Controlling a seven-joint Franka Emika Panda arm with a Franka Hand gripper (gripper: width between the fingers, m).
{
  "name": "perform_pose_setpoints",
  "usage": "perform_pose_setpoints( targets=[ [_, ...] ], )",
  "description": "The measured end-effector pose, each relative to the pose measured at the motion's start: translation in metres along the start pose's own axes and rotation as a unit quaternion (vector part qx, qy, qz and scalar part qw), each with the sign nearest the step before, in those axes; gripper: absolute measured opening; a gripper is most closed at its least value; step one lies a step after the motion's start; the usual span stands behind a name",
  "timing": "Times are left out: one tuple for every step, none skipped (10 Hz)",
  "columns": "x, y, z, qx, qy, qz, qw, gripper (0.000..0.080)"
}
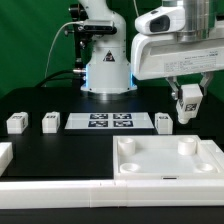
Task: Assemble one leg
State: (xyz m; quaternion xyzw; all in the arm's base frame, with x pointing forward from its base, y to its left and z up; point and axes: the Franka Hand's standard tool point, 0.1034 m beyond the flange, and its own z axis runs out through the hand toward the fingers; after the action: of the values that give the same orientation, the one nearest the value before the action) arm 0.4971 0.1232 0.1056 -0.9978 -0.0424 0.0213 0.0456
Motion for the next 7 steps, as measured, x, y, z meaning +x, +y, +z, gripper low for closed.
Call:
perform_pose_setpoints(
  targets=[
    [0.002,0.0,0.001,0.0,0.014,0.0,1.0,0.0293],
    [0.001,0.0,0.001,0.0,0.012,0.0,1.0,0.0293],
    [0.001,0.001,0.001,0.0,0.013,0.0,1.0,0.0293],
    [0.015,0.005,-0.001,-0.001,0.064,-0.011,0.998,0.0293],
    [0.024,0.008,-0.005,-0.003,0.124,-0.014,0.992,0.0293],
    [0.029,0.009,-0.008,-0.005,0.145,-0.023,0.989,0.0293],
    [0.032,0.01,-0.01,-0.005,0.139,-0.031,0.99,0.0293]
  ],
)
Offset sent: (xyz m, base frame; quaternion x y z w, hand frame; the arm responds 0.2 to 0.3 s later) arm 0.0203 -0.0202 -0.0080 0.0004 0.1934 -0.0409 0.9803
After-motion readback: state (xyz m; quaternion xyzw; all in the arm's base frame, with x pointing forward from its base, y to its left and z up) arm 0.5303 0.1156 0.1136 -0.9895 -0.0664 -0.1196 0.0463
